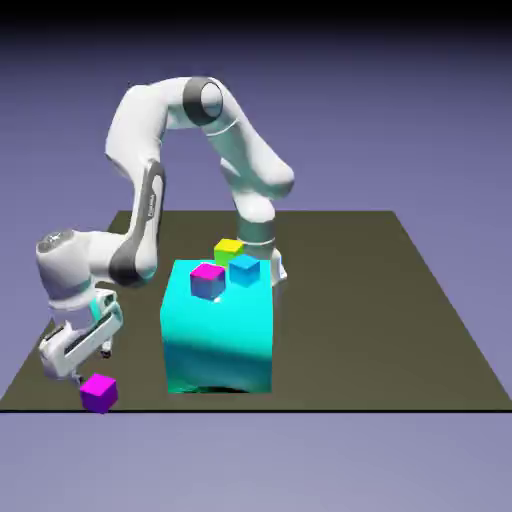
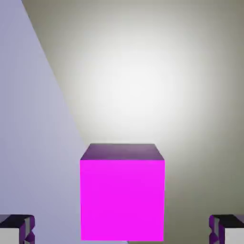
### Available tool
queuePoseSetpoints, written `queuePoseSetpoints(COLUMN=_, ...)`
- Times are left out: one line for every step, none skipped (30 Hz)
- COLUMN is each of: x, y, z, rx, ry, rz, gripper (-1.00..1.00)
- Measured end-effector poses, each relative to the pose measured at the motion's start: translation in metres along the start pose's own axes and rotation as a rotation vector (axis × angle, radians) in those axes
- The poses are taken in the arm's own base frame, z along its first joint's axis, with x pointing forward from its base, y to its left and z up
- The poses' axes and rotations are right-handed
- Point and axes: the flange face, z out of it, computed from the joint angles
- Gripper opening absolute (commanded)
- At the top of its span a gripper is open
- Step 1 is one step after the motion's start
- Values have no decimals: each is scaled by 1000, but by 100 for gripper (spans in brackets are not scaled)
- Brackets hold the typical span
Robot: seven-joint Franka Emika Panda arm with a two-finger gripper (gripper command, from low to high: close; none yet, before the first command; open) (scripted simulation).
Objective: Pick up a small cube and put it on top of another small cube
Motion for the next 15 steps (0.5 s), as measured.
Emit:
queuePoseSetpoints(x=0, y=-1, z=18, rx=0, ry=0, rz=0, gripper=0)
queuePoseSetpoints(x=1, y=-1, z=36, rx=0, ry=0, rz=0, gripper=0)
queuePoseSetpoints(x=2, y=0, z=52, rx=0, ry=1, rz=-1, gripper=-100)
queuePoseSetpoints(x=2, y=0, z=52, rx=0, ry=1, rz=-1, gripper=-100)
queuePoseSetpoints(x=1, y=0, z=52, rx=1, ry=0, rz=-1, gripper=-100)
queuePoseSetpoints(x=1, y=-1, z=34, rx=1, ry=-1, rz=0, gripper=-100)
queuePoseSetpoints(x=0, y=-1, z=17, rx=1, ry=-1, rz=0, gripper=-100)
queuePoseSetpoints(x=0, y=0, z=-1, rx=1, ry=-1, rz=0, gripper=-100)
queuePoseSetpoints(x=-1, y=2, z=-18, rx=1, ry=1, rz=-4, gripper=-100)
queuePoseSetpoints(x=-6, y=10, z=-29, rx=2, ry=18, rz=-61, gripper=-100)
queuePoseSetpoints(x=-12, y=19, z=-41, rx=3, ry=34, rz=-117, gripper=-100)
queuePoseSetpoints(x=-17, y=29, z=-52, rx=3, ry=49, rz=-173, gripper=-100)
queuePoseSetpoints(x=-22, y=38, z=-63, rx=3, ry=64, rz=-228, gripper=-100)
queuePoseSetpoints(x=-27, y=48, z=-74, rx=2, ry=77, rz=-283, gripper=-100)
queuePoseSetpoints(x=-31, y=58, z=-86, rx=1, ry=89, rz=-337, gripper=-100)
